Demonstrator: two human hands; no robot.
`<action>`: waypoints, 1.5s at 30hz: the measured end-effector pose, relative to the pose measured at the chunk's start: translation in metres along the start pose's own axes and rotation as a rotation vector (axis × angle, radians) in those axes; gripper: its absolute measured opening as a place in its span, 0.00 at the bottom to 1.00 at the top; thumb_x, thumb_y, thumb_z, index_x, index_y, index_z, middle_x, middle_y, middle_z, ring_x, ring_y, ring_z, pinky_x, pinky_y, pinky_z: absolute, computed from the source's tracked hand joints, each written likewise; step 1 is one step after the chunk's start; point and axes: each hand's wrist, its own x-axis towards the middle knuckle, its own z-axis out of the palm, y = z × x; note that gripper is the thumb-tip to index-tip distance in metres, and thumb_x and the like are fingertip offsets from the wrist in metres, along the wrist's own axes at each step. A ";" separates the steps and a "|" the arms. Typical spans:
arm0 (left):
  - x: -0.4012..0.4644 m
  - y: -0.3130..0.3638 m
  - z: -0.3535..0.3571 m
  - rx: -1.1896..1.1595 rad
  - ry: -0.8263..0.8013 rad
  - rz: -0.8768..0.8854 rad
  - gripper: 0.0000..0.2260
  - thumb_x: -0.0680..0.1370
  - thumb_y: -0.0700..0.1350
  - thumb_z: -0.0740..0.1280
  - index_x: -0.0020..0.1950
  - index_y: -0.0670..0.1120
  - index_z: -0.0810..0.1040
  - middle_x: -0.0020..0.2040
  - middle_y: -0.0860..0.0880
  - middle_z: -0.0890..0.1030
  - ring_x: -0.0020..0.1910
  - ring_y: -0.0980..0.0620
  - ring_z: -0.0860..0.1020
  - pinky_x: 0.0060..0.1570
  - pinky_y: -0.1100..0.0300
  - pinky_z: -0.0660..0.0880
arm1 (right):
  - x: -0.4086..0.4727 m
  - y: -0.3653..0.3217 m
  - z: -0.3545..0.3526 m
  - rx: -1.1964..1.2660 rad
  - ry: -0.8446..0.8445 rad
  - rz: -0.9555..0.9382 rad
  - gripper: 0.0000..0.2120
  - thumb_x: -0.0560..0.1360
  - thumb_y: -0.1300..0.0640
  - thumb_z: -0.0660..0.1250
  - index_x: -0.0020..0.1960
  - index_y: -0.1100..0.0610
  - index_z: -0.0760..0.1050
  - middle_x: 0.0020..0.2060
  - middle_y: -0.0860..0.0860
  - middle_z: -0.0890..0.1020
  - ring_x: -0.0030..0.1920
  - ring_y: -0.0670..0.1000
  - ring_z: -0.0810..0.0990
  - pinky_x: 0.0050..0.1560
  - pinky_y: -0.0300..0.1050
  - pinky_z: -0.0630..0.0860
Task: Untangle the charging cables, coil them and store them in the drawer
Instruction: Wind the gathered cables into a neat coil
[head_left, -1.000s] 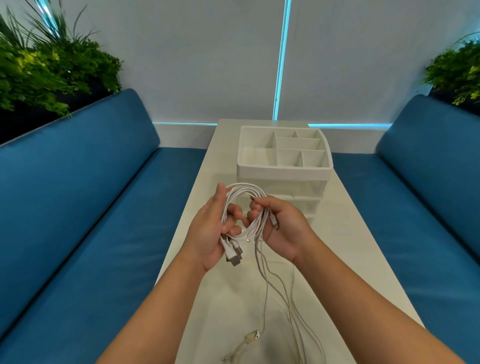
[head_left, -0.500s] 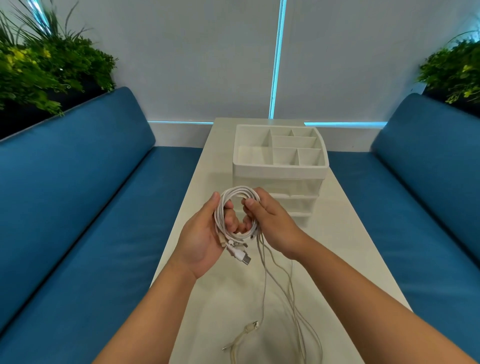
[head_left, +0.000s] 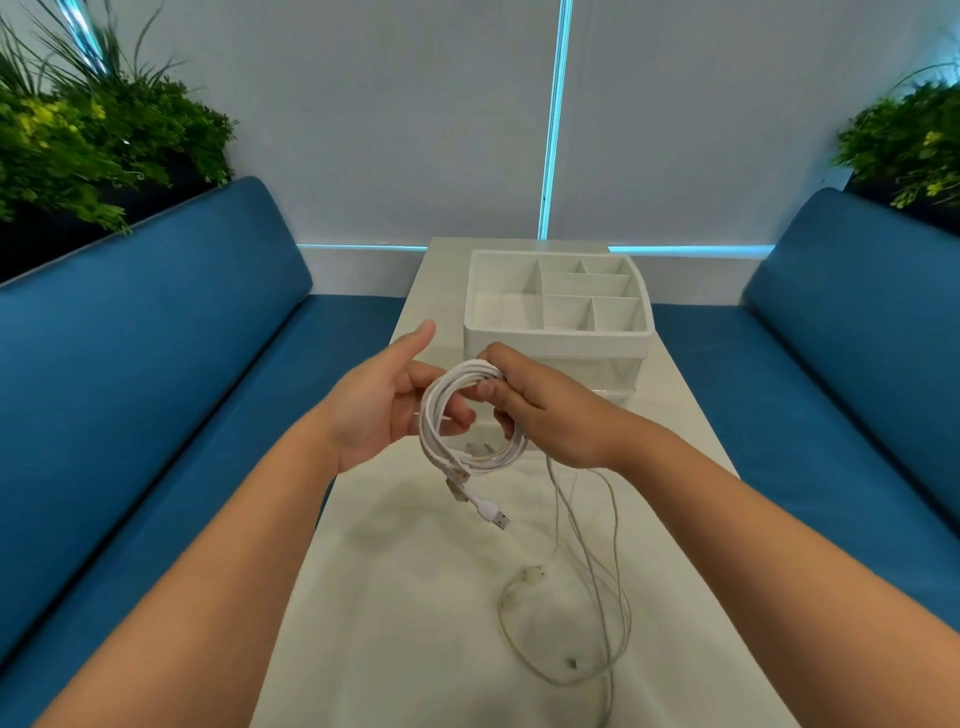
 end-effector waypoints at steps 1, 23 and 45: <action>-0.001 0.008 0.001 0.033 -0.058 -0.037 0.39 0.78 0.67 0.51 0.52 0.33 0.82 0.41 0.39 0.81 0.42 0.41 0.80 0.45 0.55 0.81 | 0.001 -0.001 -0.001 -0.043 -0.018 -0.018 0.06 0.84 0.53 0.53 0.50 0.49 0.66 0.36 0.45 0.73 0.34 0.43 0.71 0.38 0.35 0.71; -0.001 -0.032 0.031 -0.153 0.082 -0.108 0.21 0.80 0.60 0.61 0.34 0.48 0.67 0.26 0.52 0.65 0.21 0.58 0.57 0.20 0.67 0.56 | -0.004 0.037 0.033 0.042 0.079 0.029 0.16 0.82 0.43 0.54 0.49 0.56 0.69 0.35 0.50 0.76 0.34 0.47 0.74 0.36 0.43 0.74; -0.002 -0.042 0.016 -0.717 0.045 -0.044 0.18 0.83 0.54 0.55 0.38 0.46 0.70 0.26 0.54 0.60 0.19 0.60 0.58 0.21 0.67 0.54 | 0.001 0.061 0.061 0.354 0.101 0.187 0.24 0.82 0.40 0.49 0.38 0.46 0.75 0.30 0.48 0.75 0.35 0.47 0.75 0.47 0.46 0.73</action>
